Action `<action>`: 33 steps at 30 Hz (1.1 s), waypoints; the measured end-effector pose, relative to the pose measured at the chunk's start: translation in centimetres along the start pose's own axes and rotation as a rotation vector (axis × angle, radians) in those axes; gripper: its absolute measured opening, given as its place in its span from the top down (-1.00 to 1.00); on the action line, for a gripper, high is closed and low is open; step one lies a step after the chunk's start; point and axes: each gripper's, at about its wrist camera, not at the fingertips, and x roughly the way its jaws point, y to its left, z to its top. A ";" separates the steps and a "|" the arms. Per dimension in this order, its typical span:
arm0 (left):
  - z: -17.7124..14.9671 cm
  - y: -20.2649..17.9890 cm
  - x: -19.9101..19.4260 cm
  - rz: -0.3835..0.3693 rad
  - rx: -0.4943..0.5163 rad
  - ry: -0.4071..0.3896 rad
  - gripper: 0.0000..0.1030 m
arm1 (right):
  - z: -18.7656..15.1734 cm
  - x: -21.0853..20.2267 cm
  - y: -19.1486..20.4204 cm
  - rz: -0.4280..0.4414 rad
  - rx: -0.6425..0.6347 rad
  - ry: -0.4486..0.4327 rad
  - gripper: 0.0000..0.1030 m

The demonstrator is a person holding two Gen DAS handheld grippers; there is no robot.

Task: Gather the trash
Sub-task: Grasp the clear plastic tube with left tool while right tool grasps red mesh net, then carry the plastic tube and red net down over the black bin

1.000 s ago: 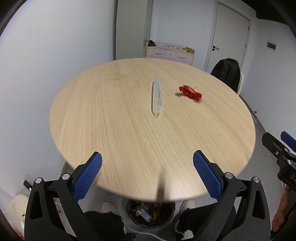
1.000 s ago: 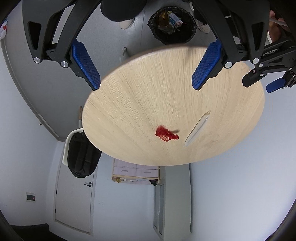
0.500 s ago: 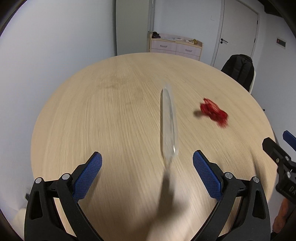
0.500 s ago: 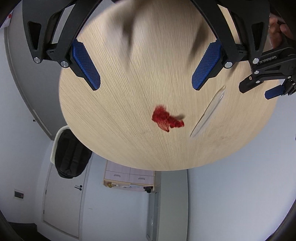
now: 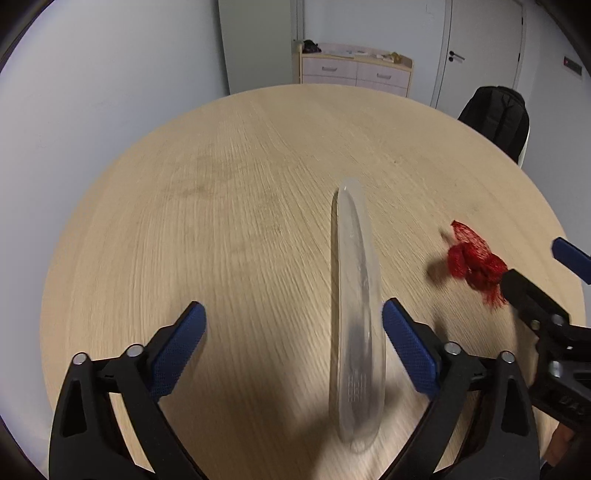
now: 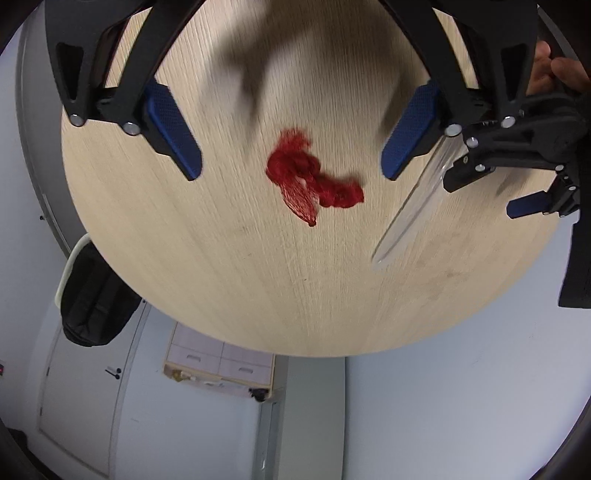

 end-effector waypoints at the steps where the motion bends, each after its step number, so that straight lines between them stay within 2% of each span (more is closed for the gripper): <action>1: 0.4 0.0 0.4 0.002 -0.002 0.007 -0.73 | 0.2 0.7 0.2 0.002 -0.006 0.014 -0.64; 6: 1.2 -0.2 1.8 -0.030 -0.017 0.031 -0.53 | 0.8 3.6 0.5 0.043 -0.002 0.078 -0.37; 9: 0.8 -0.3 2.2 -0.053 -0.022 0.037 -0.33 | 0.7 4.5 0.5 0.061 0.008 0.088 -0.26; 11: 0.6 -0.3 2.4 -0.052 -0.021 0.039 -0.08 | 0.7 4.7 0.6 0.069 0.013 0.094 -0.17; 13: 0.5 -0.2 2.5 -0.050 -0.024 0.039 -0.03 | 0.8 5.0 0.8 0.081 0.012 0.102 -0.06; 18: -0.1 -0.3 2.7 -0.038 -0.013 0.035 0.28 | 0.7 5.4 0.8 0.089 0.017 0.129 0.34; 22: -0.3 -0.4 2.7 -0.043 -0.004 0.036 0.49 | 0.5 5.5 0.8 0.086 0.030 0.137 0.49; 24: -0.4 -0.5 2.6 -0.041 0.002 0.036 0.51 | 0.4 5.4 0.8 0.087 0.035 0.142 0.69; 33: -1.3 -0.7 0.5 -0.034 0.009 -0.004 0.51 | 0.0 4.6 1.0 0.085 0.055 0.142 0.74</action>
